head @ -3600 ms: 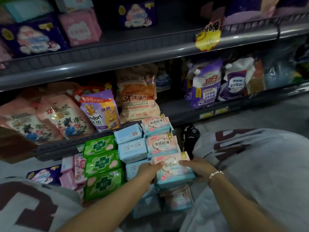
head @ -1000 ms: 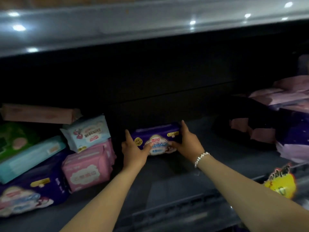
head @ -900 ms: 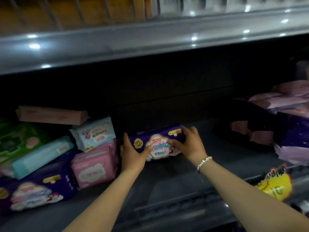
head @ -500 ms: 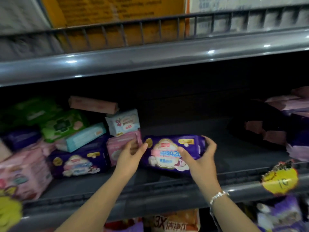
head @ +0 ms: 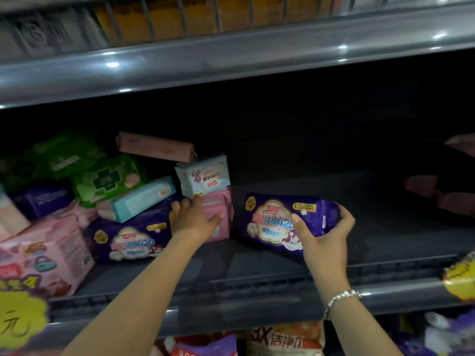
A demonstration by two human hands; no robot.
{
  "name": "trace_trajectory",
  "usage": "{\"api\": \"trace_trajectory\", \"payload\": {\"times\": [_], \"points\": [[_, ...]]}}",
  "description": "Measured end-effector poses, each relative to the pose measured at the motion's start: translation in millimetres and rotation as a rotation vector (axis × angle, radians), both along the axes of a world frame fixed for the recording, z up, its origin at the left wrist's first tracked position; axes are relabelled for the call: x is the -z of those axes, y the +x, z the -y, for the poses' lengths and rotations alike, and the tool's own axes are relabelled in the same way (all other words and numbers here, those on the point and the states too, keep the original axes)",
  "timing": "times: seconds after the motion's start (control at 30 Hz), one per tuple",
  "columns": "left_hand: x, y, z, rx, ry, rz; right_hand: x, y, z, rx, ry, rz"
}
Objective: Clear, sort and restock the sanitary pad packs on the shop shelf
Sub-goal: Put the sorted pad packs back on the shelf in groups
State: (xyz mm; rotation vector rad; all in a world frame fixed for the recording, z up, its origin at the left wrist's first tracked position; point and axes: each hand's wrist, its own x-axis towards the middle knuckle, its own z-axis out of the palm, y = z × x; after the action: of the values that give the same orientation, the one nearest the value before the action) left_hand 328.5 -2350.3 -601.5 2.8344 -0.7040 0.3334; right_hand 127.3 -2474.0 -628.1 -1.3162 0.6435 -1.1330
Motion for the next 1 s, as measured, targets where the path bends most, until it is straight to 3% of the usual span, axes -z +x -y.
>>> {"api": "trace_trajectory", "payload": {"times": [0.23,0.37,0.53,0.6,0.8,1.0], "points": [[-10.3,1.3,-11.2,0.038,0.179,0.033,-0.2,-3.9,-2.4,-0.034,0.029,-0.016],[-9.9,-9.5,-19.0,0.076,0.069,-0.051,-1.5,-8.1,-5.1,-0.059,0.038,0.005],[-22.2,-40.0,-47.8,0.104,-0.384,-0.095,-11.0,-17.2,-12.4,-0.111,0.127,0.096],[-34.1,-56.9,-70.4,0.102,-0.484,-0.071,-18.3,-21.8,-20.3,-0.151,0.155,0.123],[-47.7,-110.3,-163.4,-0.051,-0.406,0.078,-23.3,-35.1,-77.4,-0.368,0.215,0.095],[-4.9,-157.7,-269.9,-0.202,-0.430,-0.080,12.5,-48.7,-154.4,-0.576,0.215,0.003]]}}
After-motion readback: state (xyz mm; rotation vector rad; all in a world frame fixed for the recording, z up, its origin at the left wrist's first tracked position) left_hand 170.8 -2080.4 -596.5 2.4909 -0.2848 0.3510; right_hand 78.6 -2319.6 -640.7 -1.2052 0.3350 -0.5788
